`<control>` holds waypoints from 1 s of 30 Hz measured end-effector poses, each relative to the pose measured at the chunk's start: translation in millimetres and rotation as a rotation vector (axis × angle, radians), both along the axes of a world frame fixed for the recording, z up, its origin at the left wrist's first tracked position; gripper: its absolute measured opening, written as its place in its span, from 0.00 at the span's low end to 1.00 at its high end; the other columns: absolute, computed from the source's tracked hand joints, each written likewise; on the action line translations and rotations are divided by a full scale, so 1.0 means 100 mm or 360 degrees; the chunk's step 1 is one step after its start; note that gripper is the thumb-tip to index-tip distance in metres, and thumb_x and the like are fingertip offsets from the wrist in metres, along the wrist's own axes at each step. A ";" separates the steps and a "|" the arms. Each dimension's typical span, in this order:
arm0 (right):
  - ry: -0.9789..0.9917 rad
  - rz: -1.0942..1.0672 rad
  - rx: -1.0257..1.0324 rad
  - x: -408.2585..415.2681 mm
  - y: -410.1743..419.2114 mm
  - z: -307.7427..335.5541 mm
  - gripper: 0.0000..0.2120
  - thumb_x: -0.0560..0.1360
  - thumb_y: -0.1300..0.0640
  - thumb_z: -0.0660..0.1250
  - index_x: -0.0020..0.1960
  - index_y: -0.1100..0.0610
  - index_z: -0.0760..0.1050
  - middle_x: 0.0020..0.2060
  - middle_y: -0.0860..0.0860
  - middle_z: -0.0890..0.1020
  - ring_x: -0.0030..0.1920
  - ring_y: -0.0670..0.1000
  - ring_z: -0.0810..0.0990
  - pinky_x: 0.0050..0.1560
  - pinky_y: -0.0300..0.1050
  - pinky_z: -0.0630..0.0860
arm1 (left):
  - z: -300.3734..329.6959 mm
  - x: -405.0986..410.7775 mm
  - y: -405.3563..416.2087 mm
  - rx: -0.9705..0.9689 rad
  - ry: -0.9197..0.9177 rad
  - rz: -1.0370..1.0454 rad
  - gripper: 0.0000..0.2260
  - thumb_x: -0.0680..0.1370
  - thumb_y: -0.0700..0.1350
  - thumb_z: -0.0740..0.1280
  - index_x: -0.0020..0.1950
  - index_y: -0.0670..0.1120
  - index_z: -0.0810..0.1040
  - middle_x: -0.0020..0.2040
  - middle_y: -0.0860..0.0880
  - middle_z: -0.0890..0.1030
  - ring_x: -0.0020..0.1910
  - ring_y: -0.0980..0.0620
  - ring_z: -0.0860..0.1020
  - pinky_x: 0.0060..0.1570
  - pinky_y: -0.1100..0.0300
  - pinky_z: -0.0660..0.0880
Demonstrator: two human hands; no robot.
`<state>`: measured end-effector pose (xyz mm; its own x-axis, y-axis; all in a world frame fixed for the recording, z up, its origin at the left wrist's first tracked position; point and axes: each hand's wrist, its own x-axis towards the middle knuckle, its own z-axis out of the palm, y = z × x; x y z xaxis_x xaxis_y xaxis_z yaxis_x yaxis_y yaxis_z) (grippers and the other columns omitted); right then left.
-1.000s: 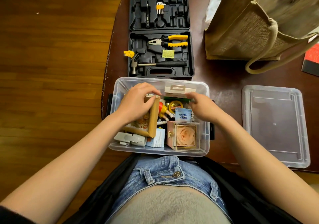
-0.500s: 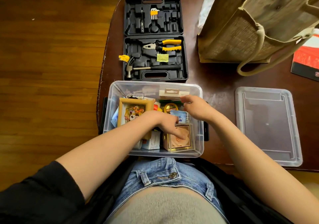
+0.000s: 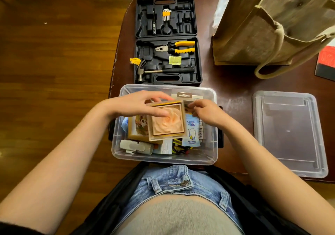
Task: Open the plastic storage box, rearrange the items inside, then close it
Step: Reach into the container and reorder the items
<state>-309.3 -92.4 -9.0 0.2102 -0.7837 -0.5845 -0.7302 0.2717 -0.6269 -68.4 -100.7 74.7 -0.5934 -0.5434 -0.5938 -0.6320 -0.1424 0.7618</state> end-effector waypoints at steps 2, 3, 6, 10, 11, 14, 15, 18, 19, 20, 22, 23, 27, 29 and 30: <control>0.0048 0.0107 0.0018 0.09 0.02 -0.01 0.16 0.80 0.63 0.53 0.61 0.58 0.77 0.58 0.54 0.80 0.54 0.55 0.79 0.57 0.52 0.76 | -0.06 0.23 0.00 0.0105 0.0005 0.0113 0.19 0.73 0.60 0.68 0.63 0.64 0.73 0.60 0.59 0.78 0.59 0.63 0.75 0.59 0.62 0.71; 0.0074 0.0153 0.0010 0.13 0.03 -0.01 0.16 0.79 0.63 0.54 0.60 0.58 0.77 0.58 0.54 0.80 0.53 0.55 0.80 0.56 0.52 0.76 | -0.10 0.31 0.01 0.0148 -0.0015 0.0154 0.18 0.74 0.59 0.67 0.63 0.63 0.74 0.62 0.59 0.77 0.60 0.63 0.75 0.59 0.63 0.71; 0.0131 0.0239 -0.0017 0.20 0.01 -0.02 0.16 0.78 0.63 0.55 0.59 0.58 0.78 0.58 0.54 0.80 0.54 0.54 0.79 0.57 0.49 0.76 | -0.22 0.42 0.06 0.0221 -0.0070 0.0285 0.16 0.74 0.60 0.65 0.61 0.64 0.75 0.62 0.61 0.76 0.61 0.60 0.74 0.58 0.61 0.71; 0.0173 0.0378 -0.0094 0.27 0.00 -0.05 0.14 0.78 0.60 0.59 0.58 0.55 0.79 0.57 0.52 0.81 0.56 0.52 0.78 0.55 0.45 0.74 | -0.30 0.44 0.13 0.0249 0.0011 0.0444 0.15 0.72 0.60 0.65 0.59 0.66 0.77 0.59 0.63 0.78 0.60 0.63 0.75 0.58 0.62 0.71; 0.0167 0.0421 -0.0099 0.29 0.00 -0.06 0.13 0.77 0.60 0.60 0.56 0.53 0.80 0.55 0.51 0.81 0.53 0.51 0.79 0.51 0.43 0.74 | -0.31 0.45 0.15 0.0247 0.0032 0.0469 0.14 0.73 0.59 0.66 0.58 0.66 0.78 0.59 0.64 0.78 0.59 0.64 0.75 0.57 0.63 0.70; 0.0193 0.0599 -0.0082 0.36 0.02 -0.10 0.10 0.75 0.59 0.64 0.50 0.51 0.82 0.51 0.50 0.82 0.48 0.51 0.79 0.45 0.43 0.74 | -0.35 0.44 0.18 0.0208 0.0049 0.0520 0.13 0.73 0.59 0.66 0.57 0.65 0.78 0.58 0.65 0.77 0.58 0.66 0.74 0.55 0.65 0.68; 0.0217 0.0681 -0.0087 0.40 0.03 -0.11 0.09 0.75 0.58 0.64 0.50 0.50 0.83 0.51 0.50 0.82 0.48 0.51 0.79 0.46 0.44 0.75 | -0.36 0.44 0.19 0.0186 0.0050 0.0542 0.14 0.73 0.59 0.66 0.57 0.62 0.78 0.58 0.64 0.77 0.58 0.65 0.74 0.54 0.67 0.68; 0.0456 0.0935 -0.0275 0.54 0.12 -0.20 0.10 0.75 0.56 0.64 0.52 0.48 0.82 0.51 0.50 0.82 0.50 0.53 0.79 0.45 0.47 0.77 | -0.42 0.41 0.23 0.0105 0.0080 0.0700 0.13 0.76 0.57 0.63 0.55 0.52 0.81 0.53 0.57 0.80 0.53 0.63 0.77 0.48 0.72 0.70; 0.0561 0.0997 -0.0363 0.58 0.15 -0.23 0.11 0.75 0.55 0.63 0.53 0.48 0.81 0.50 0.51 0.82 0.49 0.54 0.80 0.43 0.46 0.77 | -0.44 0.39 0.24 0.0004 0.0045 0.0768 0.14 0.78 0.55 0.62 0.52 0.49 0.82 0.51 0.56 0.80 0.52 0.62 0.77 0.48 0.71 0.69; 0.0649 0.1054 -0.0422 0.62 0.18 -0.27 0.11 0.76 0.55 0.62 0.54 0.49 0.81 0.49 0.52 0.82 0.48 0.55 0.80 0.41 0.45 0.76 | -0.48 0.38 0.25 -0.0125 -0.0015 0.0823 0.14 0.79 0.54 0.61 0.49 0.47 0.82 0.49 0.54 0.79 0.51 0.62 0.75 0.48 0.69 0.68; 0.0790 0.1165 -0.0481 0.67 0.22 -0.32 0.11 0.76 0.58 0.62 0.55 0.52 0.80 0.47 0.53 0.83 0.47 0.56 0.81 0.38 0.44 0.74 | -0.55 0.36 0.28 -0.0330 -0.0135 0.0888 0.14 0.79 0.55 0.61 0.47 0.48 0.82 0.50 0.52 0.76 0.50 0.61 0.74 0.48 0.66 0.67; 0.0851 0.1216 -0.0495 0.69 0.23 -0.33 0.11 0.75 0.60 0.62 0.53 0.54 0.80 0.46 0.53 0.83 0.46 0.56 0.81 0.37 0.44 0.72 | -0.58 0.35 0.29 -0.0399 -0.0166 0.0902 0.13 0.79 0.55 0.61 0.46 0.49 0.82 0.49 0.53 0.77 0.50 0.61 0.74 0.47 0.65 0.67; 0.0988 0.1400 -0.0488 0.77 0.26 -0.37 0.11 0.73 0.68 0.61 0.35 0.57 0.70 0.43 0.54 0.82 0.44 0.57 0.81 0.35 0.44 0.69 | -0.61 0.34 0.29 -0.0610 -0.0218 0.0953 0.10 0.79 0.55 0.62 0.44 0.53 0.80 0.44 0.57 0.80 0.45 0.62 0.76 0.44 0.62 0.69; 0.0966 0.1425 -0.0479 0.80 0.27 -0.40 0.14 0.73 0.69 0.60 0.33 0.57 0.64 0.44 0.55 0.81 0.45 0.58 0.81 0.35 0.46 0.69 | -0.60 0.33 0.25 -0.0689 -0.0248 0.1004 0.09 0.79 0.54 0.63 0.44 0.53 0.80 0.43 0.57 0.80 0.44 0.62 0.76 0.43 0.64 0.69; 0.0943 0.1426 -0.0479 0.81 0.26 -0.42 0.11 0.74 0.69 0.59 0.35 0.58 0.67 0.45 0.55 0.81 0.46 0.58 0.81 0.36 0.46 0.69 | -0.59 0.32 0.23 -0.0711 -0.0254 0.1024 0.09 0.79 0.53 0.63 0.45 0.51 0.80 0.43 0.57 0.80 0.43 0.62 0.76 0.42 0.64 0.69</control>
